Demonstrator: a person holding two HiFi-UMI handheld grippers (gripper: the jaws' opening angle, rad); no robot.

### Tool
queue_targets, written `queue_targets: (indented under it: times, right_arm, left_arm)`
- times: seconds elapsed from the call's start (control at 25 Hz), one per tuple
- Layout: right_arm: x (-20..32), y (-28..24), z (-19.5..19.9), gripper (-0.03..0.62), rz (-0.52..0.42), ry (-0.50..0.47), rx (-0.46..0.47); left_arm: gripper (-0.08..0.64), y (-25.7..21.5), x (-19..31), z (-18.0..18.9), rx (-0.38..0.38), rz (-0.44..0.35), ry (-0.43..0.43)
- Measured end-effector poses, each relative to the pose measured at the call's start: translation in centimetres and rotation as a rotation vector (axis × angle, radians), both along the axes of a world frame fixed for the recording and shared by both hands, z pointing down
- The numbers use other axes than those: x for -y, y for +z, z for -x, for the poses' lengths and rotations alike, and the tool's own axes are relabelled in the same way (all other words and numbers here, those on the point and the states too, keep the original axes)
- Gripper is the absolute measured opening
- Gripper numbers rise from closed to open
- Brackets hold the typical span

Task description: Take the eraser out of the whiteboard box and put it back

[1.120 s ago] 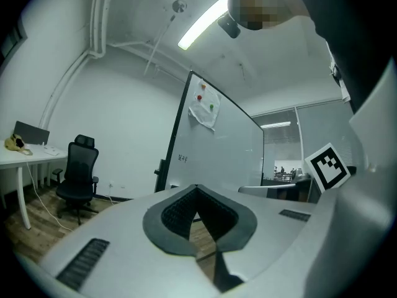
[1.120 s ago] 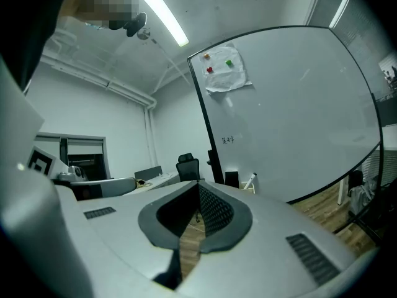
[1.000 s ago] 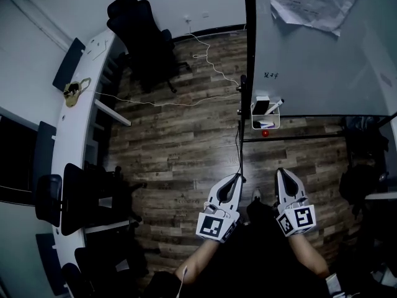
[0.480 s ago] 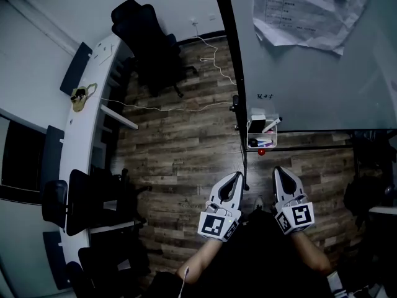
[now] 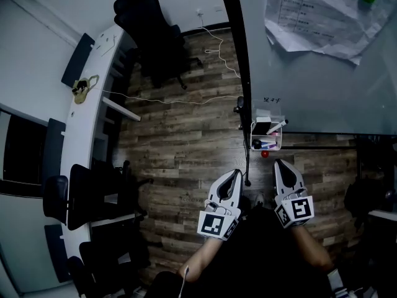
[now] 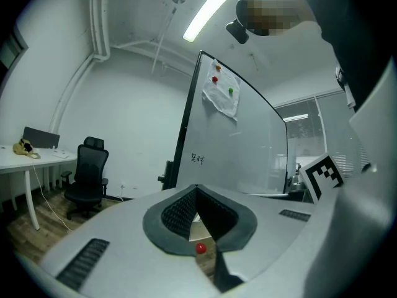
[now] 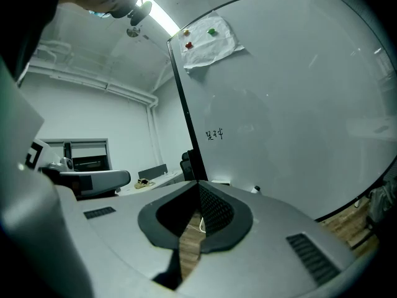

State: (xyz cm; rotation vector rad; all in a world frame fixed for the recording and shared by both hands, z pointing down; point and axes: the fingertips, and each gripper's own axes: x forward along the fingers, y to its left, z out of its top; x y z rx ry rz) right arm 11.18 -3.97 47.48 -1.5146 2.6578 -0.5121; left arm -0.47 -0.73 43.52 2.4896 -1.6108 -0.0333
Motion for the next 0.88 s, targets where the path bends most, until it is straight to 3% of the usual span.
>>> queue_targets:
  times: [0.6, 0.88]
  right_arm:
    - [5.1, 3.0, 1.6, 0.021, 0.102, 0.102, -0.042]
    - [7.7, 5.1, 2.0, 0.133, 0.165, 0.132, -0.056]
  left_arm:
    - [0.006, 1.0, 5.5, 1.4, -0.017, 0.048, 0.079]
    - [0.006, 1.9, 6.9, 1.3, -0.034, 0.071, 0.134]
